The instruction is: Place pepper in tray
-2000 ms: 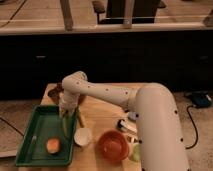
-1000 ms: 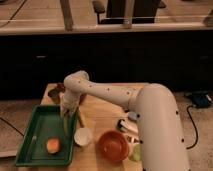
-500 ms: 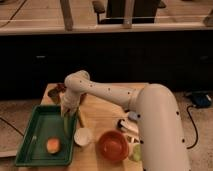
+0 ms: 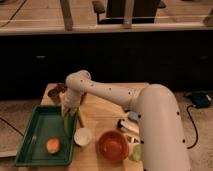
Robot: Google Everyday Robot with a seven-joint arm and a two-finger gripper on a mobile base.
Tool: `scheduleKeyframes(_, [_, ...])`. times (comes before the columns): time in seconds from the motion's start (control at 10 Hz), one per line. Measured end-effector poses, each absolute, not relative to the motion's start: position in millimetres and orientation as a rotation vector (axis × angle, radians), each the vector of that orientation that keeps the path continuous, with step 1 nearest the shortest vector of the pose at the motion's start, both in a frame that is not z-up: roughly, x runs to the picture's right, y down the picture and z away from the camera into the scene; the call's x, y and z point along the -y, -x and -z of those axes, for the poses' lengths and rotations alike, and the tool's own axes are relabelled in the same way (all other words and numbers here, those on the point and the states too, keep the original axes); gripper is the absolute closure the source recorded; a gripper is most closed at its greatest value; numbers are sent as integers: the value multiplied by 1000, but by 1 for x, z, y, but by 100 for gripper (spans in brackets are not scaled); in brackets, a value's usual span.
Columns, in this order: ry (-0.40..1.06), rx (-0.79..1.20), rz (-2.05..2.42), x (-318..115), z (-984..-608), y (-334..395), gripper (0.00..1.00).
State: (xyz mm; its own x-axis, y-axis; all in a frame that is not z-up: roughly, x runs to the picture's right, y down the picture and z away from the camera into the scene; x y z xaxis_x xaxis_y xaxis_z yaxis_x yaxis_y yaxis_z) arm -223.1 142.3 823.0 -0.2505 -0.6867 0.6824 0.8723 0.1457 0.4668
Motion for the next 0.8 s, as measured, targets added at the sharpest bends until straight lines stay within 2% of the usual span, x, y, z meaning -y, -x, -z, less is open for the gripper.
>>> scheduleKeyframes(0.3, [241, 1045, 1495, -143, -821, 225, 61])
scheduleKeyframes(0.5, [242, 1045, 1498, -143, -821, 226, 39])
scheduleKeyframes(0.7, [244, 1048, 1501, -144, -820, 227, 23])
scheduleKeyframes(0.8, [244, 1049, 1506, -143, -820, 228, 20])
